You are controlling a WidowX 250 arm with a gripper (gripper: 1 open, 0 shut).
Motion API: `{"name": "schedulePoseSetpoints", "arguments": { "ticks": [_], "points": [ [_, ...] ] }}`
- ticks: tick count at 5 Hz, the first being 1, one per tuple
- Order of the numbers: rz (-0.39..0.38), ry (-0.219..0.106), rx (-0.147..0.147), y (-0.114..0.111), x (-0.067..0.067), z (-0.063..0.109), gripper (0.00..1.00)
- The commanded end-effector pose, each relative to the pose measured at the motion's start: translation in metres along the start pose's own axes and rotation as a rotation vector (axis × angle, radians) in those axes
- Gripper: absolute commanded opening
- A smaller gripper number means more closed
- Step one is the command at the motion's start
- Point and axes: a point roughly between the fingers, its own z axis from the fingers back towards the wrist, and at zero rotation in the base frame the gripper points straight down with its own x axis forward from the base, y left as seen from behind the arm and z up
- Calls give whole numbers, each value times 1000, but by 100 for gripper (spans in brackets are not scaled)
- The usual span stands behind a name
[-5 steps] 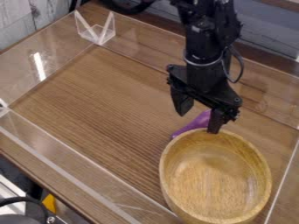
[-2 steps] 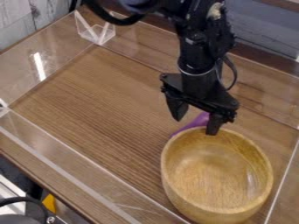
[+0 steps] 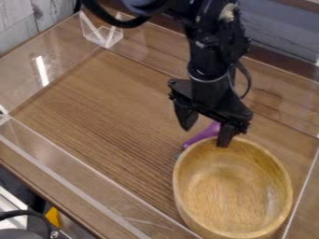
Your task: Remove the purple eggplant from inside the brown bowl and put it on the table
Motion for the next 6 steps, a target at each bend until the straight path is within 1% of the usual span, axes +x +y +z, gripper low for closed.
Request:
{"name": "schedulePoseSetpoints", "arguments": {
  "ticks": [1,2,3,4,5,6],
  "points": [
    [-55,-45,-4,-8,1,21,100],
    [-19,-44,8,2,-1,32,100],
    [20,-58,38,28,-1,50,100],
    [98,-74,68,55,8,55,100],
    [146,-81,117,81,20,53,100],
    [134,-94,148,104,22,62,100]
  ]
}}
